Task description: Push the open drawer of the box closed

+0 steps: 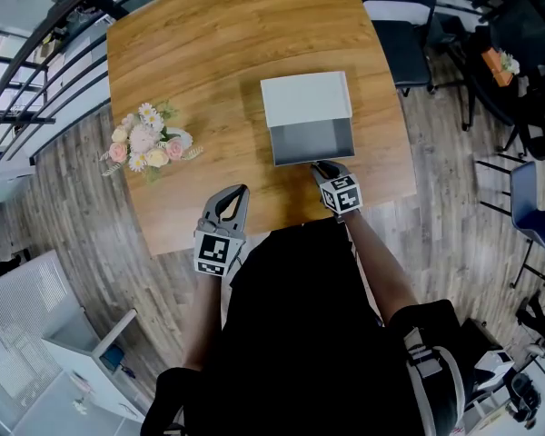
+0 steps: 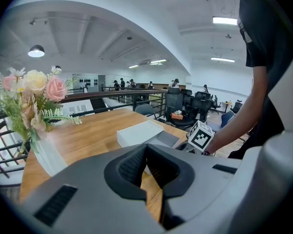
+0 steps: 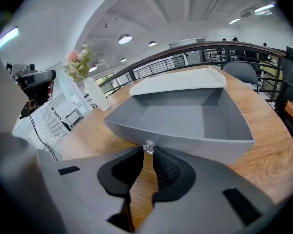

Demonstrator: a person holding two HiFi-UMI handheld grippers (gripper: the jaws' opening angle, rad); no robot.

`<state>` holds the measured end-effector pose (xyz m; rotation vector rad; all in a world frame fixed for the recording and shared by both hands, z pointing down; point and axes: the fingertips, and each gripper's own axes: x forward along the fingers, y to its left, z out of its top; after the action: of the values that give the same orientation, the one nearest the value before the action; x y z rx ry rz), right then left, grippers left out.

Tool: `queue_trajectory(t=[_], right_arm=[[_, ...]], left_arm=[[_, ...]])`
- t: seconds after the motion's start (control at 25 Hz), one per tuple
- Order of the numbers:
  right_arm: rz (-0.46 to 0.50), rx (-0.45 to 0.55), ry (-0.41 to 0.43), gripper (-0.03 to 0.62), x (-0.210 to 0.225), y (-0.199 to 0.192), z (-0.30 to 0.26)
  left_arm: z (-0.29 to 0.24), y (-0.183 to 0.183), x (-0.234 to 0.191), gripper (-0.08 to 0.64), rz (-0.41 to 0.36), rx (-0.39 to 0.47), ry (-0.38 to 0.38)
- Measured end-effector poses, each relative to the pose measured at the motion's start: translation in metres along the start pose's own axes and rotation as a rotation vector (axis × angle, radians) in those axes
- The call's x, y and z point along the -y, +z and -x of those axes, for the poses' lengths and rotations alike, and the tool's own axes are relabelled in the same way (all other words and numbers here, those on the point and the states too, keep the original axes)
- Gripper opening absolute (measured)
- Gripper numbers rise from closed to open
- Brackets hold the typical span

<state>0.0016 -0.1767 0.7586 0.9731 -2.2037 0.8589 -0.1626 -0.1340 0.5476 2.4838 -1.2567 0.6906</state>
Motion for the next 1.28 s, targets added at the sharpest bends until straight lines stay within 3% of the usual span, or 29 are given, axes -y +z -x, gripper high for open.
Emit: queue_trajectory(t=[1.28], right_arm=[[-0.009,0.010,-0.005,0.080,0.015,0.031,-0.015]], left_arm=[[-0.007,0.003,-0.003,0.021,0.020,-0.005,0.008]])
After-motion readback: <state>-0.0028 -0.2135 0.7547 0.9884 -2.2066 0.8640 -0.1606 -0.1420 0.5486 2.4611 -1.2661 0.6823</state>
